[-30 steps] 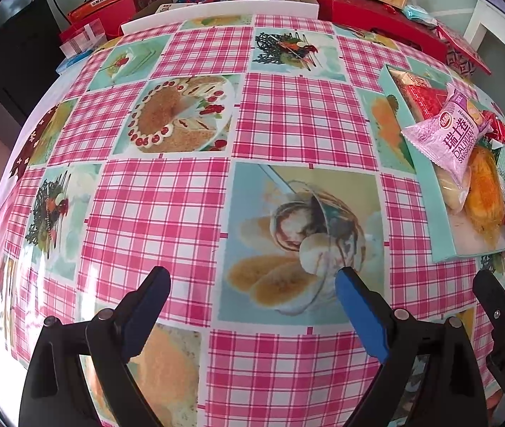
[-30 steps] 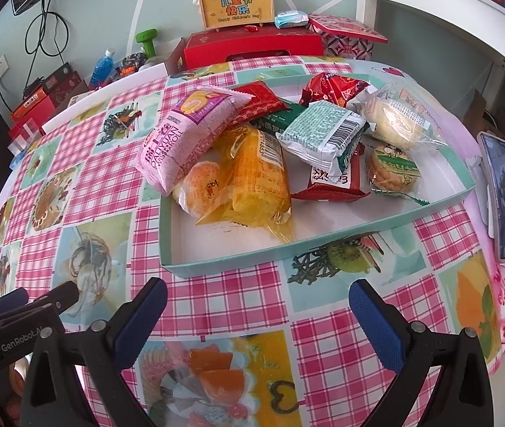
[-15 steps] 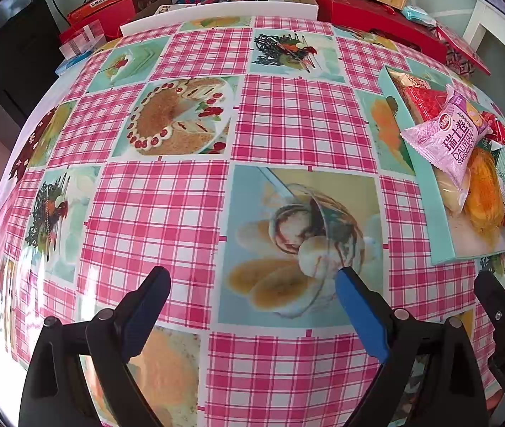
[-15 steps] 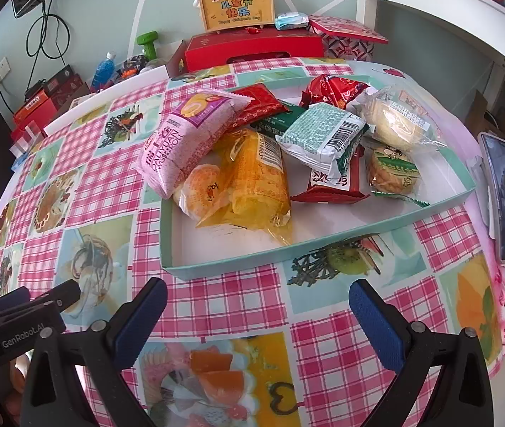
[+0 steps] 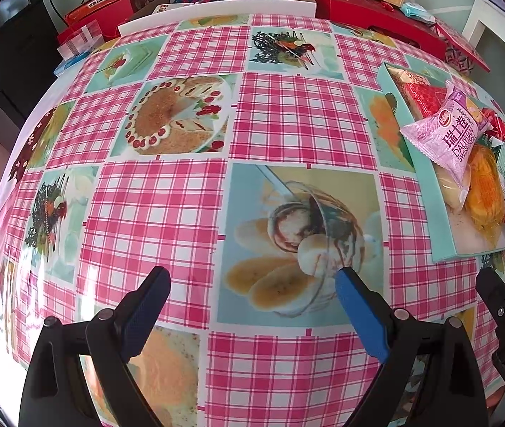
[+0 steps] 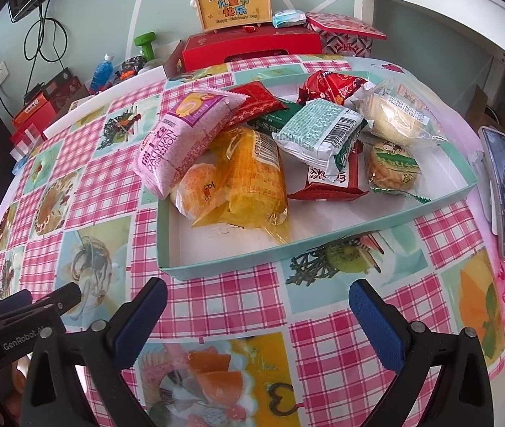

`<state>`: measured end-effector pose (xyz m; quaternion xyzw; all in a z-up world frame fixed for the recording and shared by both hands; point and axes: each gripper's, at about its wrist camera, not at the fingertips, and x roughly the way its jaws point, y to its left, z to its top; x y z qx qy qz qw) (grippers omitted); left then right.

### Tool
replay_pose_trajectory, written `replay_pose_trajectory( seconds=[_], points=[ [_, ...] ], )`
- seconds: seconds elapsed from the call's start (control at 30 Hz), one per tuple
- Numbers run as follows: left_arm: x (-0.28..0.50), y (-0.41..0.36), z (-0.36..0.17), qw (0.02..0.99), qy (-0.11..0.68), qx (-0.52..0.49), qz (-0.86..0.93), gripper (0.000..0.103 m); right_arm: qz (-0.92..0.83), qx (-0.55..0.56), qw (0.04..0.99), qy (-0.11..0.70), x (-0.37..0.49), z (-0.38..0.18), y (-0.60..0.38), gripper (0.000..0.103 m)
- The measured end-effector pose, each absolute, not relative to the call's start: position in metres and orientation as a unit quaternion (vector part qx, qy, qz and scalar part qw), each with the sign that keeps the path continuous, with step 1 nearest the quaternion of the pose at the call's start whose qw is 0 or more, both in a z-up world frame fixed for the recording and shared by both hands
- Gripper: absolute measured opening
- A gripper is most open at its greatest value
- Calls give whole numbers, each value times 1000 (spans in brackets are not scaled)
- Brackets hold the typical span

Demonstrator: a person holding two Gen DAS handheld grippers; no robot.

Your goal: Organize snacks

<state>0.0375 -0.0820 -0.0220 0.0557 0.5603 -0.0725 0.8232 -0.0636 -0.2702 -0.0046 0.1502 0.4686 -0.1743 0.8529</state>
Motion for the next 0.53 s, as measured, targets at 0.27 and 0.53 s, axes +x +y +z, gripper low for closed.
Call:
replay_pose_trajectory(
  seconds=[0.27,0.53],
  points=[
    [38,-81,-26,819,566,58,-69,94,-178,155,852,467,-65,-4,-272,103],
    [39,-79,-24,824,560,55,-71,94,-179,156,851,468,-65,-5,-272,103]
  ],
)
